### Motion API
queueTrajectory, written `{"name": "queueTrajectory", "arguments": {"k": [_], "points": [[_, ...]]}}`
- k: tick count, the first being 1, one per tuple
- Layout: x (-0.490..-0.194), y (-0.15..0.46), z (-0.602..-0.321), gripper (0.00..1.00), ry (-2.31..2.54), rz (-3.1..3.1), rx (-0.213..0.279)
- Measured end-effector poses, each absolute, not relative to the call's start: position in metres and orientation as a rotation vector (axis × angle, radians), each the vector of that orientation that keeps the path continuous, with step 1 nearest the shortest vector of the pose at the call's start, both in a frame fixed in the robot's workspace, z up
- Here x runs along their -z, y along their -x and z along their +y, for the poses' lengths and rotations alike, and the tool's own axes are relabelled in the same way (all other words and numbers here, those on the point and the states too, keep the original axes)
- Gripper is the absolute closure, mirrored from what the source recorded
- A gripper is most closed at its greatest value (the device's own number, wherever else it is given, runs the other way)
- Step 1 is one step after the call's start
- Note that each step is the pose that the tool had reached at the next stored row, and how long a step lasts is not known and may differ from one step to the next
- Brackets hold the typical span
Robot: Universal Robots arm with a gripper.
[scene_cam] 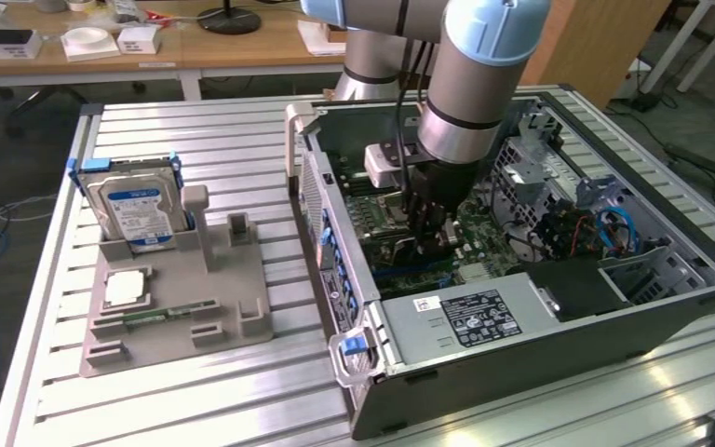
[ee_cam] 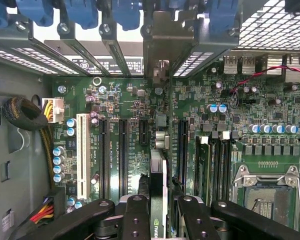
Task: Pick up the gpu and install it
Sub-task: 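Insert the gpu into the slot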
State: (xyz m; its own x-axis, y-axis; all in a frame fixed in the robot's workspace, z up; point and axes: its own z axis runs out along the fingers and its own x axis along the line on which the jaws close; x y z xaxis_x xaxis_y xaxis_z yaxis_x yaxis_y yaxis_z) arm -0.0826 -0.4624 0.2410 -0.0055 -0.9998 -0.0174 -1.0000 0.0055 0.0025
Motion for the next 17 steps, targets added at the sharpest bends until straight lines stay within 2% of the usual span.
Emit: {"name": "queueTrajectory", "arguments": {"k": [17], "points": [[-0.2391,0.0826,-0.4624,0.74,2.211,2.223,-0.029]]}}
